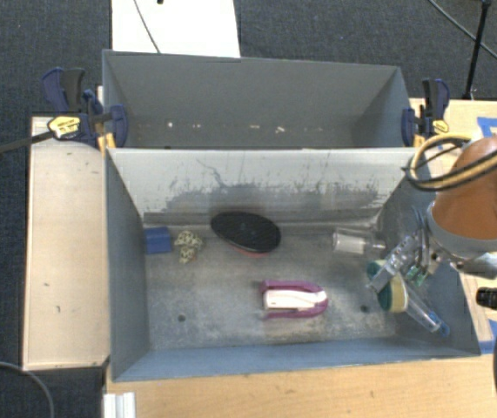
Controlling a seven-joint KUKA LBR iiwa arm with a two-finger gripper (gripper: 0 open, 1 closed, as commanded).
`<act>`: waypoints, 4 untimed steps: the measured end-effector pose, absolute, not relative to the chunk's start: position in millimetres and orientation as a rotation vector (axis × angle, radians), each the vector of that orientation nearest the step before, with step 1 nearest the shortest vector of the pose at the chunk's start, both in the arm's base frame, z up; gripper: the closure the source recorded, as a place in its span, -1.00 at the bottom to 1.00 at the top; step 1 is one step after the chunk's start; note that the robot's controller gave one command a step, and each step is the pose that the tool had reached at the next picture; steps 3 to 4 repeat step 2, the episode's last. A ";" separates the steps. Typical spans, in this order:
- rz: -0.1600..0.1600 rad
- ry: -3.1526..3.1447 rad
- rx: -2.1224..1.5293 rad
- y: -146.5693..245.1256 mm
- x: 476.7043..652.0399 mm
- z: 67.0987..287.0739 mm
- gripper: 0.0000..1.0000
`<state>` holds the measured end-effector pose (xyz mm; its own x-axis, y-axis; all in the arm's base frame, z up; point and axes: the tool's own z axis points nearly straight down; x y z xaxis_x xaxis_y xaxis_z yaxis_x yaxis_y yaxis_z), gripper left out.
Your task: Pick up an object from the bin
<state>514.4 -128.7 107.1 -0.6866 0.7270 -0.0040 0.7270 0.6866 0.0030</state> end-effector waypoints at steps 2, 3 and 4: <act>0.002 2.888 1.223 -129.1 516.2 147.6 1.00; 0.002 2.888 1.223 -129.1 516.2 147.6 1.00; 0.002 2.888 1.223 -129.1 516.2 147.6 1.00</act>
Offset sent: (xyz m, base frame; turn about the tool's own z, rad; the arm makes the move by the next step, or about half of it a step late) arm 0.0000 -0.0002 0.0075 0.0000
